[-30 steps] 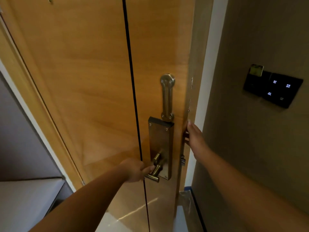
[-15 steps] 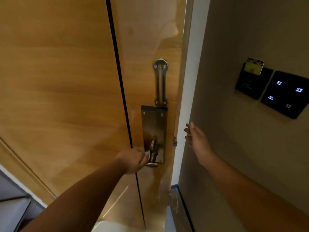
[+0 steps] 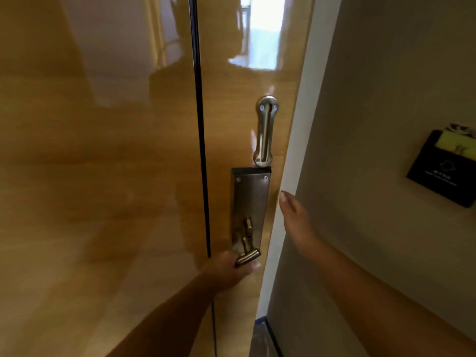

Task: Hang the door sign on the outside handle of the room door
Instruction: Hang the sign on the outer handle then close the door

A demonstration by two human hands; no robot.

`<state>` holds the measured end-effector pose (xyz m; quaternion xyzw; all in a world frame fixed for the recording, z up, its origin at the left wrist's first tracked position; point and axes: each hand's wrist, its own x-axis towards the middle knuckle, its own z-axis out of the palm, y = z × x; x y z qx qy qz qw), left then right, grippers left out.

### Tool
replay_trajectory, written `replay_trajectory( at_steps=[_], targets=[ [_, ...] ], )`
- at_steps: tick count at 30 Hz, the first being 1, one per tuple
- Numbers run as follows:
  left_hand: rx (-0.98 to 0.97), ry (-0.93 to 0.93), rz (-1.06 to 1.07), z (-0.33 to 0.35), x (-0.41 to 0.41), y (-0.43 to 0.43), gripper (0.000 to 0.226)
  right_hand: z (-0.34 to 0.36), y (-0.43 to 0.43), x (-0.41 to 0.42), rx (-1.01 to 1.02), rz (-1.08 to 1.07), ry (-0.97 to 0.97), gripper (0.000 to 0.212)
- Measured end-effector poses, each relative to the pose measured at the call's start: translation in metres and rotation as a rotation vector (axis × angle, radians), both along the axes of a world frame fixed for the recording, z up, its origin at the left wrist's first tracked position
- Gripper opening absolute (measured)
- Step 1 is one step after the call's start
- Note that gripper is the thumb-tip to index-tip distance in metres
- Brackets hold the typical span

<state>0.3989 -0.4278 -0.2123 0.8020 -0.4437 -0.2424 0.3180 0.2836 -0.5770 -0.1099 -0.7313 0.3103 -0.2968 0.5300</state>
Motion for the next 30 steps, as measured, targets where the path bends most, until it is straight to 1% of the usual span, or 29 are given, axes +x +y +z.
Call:
replay_trajectory(
  at_steps=[1, 3, 5, 8, 11, 15, 17, 19, 22, 27, 30],
  targets=[
    [-0.024, 0.03, 0.014, -0.006, 0.005, -0.006, 0.037, -0.001, -0.005, 0.004, -0.014, 0.009, 0.016, 0.054],
    [-0.076, 0.081, 0.037, -0.017, 0.015, -0.018, 0.043, -0.001, -0.017, 0.012, -0.027, 0.014, 0.053, 0.054],
    [-0.116, 0.132, 0.077, -0.023, 0.023, -0.028, 0.044, 0.001, -0.028, 0.019, -0.02, -0.015, 0.067, 0.054],
    [-0.162, 0.134, 0.115, -0.026, 0.032, -0.043, 0.034, 0.001, -0.036, 0.03, -0.019, -0.052, 0.075, 0.056],
    [-0.173, 0.118, 0.144, -0.026, 0.046, -0.056, 0.036, -0.007, -0.036, 0.044, -0.086, -0.03, 0.072, 0.056],
    [-0.186, 0.142, 0.167, -0.025, 0.066, -0.07, 0.035, -0.019, -0.038, 0.064, -0.281, 0.014, 0.121, 0.071],
    [-0.211, 0.172, 0.182, -0.025, 0.074, -0.077, 0.035, -0.024, -0.041, 0.075, -0.325, 0.029, 0.149, 0.081],
    [-0.232, 0.189, 0.185, -0.026, 0.081, -0.082, 0.034, -0.026, -0.044, 0.084, -0.303, 0.022, 0.167, 0.087],
    [-0.223, 0.178, 0.207, -0.027, 0.093, -0.09, 0.036, -0.03, -0.049, 0.094, -0.27, 0.006, 0.117, 0.086],
    [-0.146, 0.085, 0.249, -0.025, 0.107, -0.102, 0.034, -0.042, -0.054, 0.102, -0.221, -0.002, 0.152, 0.093],
    [-0.146, 0.018, 0.261, -0.027, 0.108, -0.104, 0.029, -0.048, -0.055, 0.103, -0.228, -0.008, 0.17, 0.097]
  ],
)
